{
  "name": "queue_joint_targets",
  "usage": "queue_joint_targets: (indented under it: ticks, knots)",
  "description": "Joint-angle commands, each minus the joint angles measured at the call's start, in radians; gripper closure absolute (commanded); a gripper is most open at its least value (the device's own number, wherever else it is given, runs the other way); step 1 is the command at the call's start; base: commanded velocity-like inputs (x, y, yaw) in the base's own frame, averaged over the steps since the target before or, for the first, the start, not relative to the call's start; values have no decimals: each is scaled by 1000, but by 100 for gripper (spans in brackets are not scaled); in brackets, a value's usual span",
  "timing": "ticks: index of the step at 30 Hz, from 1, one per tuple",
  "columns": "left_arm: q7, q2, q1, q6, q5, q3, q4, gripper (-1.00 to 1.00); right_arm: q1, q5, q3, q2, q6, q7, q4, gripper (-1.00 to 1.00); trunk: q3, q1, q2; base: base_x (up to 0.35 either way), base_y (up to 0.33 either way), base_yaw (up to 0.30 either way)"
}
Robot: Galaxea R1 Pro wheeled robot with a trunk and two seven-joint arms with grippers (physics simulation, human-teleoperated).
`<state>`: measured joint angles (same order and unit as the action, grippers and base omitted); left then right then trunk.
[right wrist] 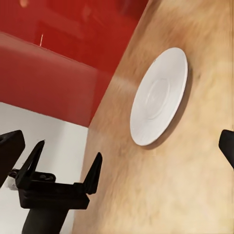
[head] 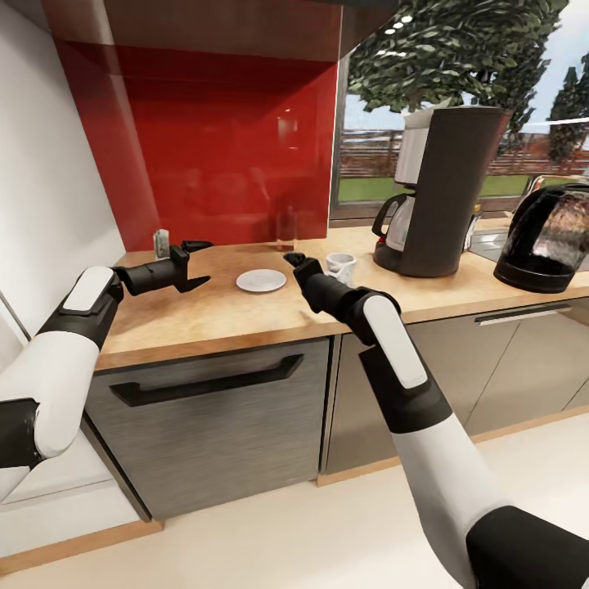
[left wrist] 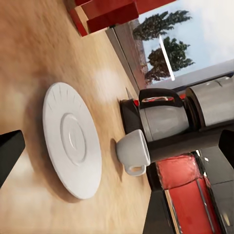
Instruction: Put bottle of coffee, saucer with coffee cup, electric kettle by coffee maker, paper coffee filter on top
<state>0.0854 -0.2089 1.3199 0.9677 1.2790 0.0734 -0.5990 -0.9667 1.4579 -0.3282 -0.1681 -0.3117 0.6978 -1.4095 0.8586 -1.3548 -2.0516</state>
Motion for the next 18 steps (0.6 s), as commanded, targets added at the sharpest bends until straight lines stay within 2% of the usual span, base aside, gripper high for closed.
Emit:
queue_joint_targets:
  ticks: [1, 13, 18]
  knots:
    - [9, 0, 1, 5, -10, 4, 1, -100, -1, 4, 0, 0, -2, 7, 3, -100, 1, 0, 0, 0, 0, 0]
    - [12, 2, 1, 5, -10, 2, 1, -100, -60, 7, -2, -6, 2, 8, 113, -100, 1, 0, 0, 3, 0, 0]
    - [14, 2, 1, 6, -10, 2, 1, -100, -69, 7, -2, -6, 2, 8, 125, -100, 1, 0, 0, 135, 0, 0]
